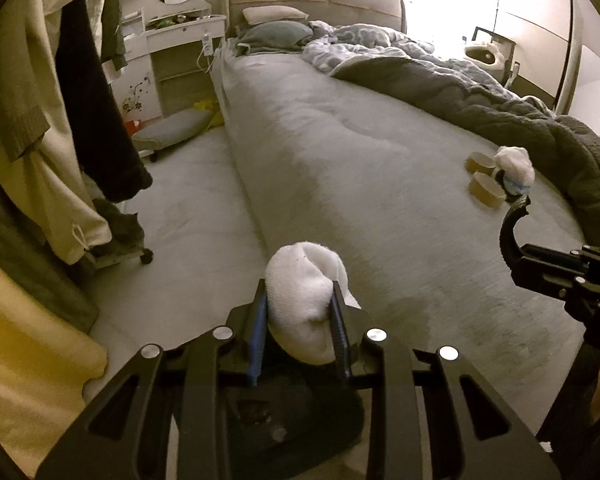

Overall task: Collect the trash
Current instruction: 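Lift the white tissues with both grippers and carry them toward the black bin, then open both grippers over the black bin to drop the tissues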

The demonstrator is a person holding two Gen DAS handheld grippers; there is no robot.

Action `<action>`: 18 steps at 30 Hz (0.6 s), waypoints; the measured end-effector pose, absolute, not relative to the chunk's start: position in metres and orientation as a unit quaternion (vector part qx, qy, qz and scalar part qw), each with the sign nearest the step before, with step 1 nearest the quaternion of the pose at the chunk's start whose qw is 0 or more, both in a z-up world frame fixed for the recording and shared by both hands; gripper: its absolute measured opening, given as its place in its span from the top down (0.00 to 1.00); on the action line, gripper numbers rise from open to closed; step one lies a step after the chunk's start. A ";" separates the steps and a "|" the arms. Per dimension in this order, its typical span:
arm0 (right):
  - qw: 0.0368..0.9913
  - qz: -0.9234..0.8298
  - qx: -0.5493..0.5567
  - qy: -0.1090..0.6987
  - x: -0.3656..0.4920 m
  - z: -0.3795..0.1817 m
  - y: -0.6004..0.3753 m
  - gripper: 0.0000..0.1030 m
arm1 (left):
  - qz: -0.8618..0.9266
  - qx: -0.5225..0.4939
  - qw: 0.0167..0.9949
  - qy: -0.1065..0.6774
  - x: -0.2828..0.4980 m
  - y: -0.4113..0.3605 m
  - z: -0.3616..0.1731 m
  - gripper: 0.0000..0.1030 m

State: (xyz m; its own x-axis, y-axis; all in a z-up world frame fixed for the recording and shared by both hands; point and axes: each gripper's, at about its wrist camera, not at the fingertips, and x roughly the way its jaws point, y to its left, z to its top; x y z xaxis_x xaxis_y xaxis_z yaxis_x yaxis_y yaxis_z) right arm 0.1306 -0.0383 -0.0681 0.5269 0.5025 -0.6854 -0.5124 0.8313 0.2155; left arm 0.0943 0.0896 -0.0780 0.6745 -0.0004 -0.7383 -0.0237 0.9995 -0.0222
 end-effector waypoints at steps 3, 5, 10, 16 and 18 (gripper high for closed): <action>0.871 0.297 -0.010 0.392 0.132 -0.070 -0.030 0.81 | 0.012 -0.018 0.913 0.407 0.092 0.100 -0.081 0.70; 0.869 0.302 -0.012 0.393 0.132 -0.072 -0.026 0.81 | 0.013 -0.019 0.912 0.410 0.090 0.104 -0.083 0.70; 0.863 0.315 -0.017 0.395 0.131 -0.074 -0.013 0.81 | 0.021 -0.022 0.904 0.427 0.087 0.116 -0.094 0.70; 0.852 0.334 -0.022 0.403 0.131 -0.083 0.007 0.81 | 0.026 -0.020 0.893 0.449 0.085 0.127 -0.111 0.70; 0.847 0.341 -0.024 0.407 0.132 -0.086 0.016 0.81 | 0.029 -0.024 0.886 0.461 0.084 0.132 -0.120 0.70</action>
